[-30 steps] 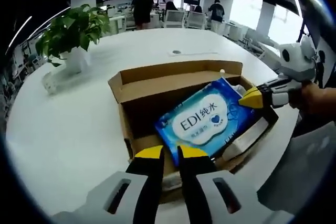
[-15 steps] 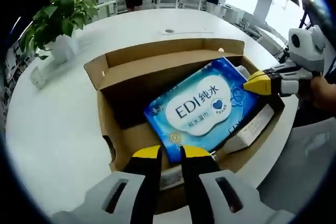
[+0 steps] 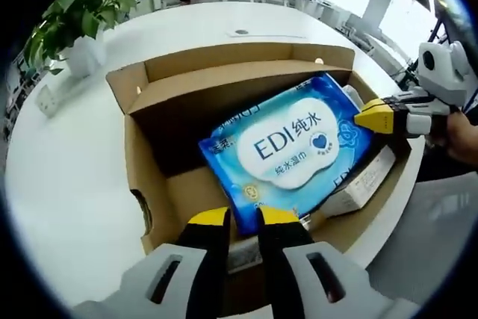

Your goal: Operate the shoe box by opening the lid, removing the specified soft item, and placing it in the target area until the item is outside and the box remains undamaged.

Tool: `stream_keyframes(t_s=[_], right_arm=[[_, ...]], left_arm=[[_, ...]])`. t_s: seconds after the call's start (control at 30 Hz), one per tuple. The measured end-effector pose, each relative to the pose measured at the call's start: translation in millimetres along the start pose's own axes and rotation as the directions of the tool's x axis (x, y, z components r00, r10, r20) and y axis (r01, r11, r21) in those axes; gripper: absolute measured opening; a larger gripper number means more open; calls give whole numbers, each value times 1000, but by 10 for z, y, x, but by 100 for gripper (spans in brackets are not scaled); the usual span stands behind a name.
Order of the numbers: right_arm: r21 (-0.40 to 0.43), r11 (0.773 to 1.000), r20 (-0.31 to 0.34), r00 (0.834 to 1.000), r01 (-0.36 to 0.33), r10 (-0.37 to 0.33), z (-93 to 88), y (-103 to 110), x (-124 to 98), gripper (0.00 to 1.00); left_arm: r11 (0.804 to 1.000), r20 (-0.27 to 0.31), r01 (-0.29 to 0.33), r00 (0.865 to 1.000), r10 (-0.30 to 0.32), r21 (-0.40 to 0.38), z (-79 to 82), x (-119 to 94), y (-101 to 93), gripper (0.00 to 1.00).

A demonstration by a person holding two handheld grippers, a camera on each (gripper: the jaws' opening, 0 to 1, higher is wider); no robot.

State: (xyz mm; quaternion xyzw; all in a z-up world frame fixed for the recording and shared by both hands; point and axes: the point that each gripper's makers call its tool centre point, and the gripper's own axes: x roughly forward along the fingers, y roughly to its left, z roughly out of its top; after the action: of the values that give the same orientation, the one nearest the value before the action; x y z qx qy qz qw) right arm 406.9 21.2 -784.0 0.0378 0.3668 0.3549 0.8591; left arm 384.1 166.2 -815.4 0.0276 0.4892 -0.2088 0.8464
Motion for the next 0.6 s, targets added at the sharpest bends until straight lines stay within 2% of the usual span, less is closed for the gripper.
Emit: stream_keyframes(t_s=[0.1, 0.37, 0.47, 0.6], right_arm=[[2, 1000, -1, 1000, 0, 0, -8, -4, -1, 0], [5, 1000, -6, 1000, 3, -3, -42, -16, 2, 0], [6, 1000, -6, 1000, 3, -3, -45, -16, 2, 0], [4, 1000, -7, 1000, 4, -4, -52, -18, 1, 0]], left_arm=[[1000, 2, 12, 1000, -12, -28, -15, 40, -4, 11], [999, 2, 10, 1000, -10, -35, -19, 54, -6, 8], [1000, 4, -18, 1000, 18, -5, -12, 48, 35, 13], [1000, 8, -10, 1000, 10, -1, 4, 56, 27, 14]])
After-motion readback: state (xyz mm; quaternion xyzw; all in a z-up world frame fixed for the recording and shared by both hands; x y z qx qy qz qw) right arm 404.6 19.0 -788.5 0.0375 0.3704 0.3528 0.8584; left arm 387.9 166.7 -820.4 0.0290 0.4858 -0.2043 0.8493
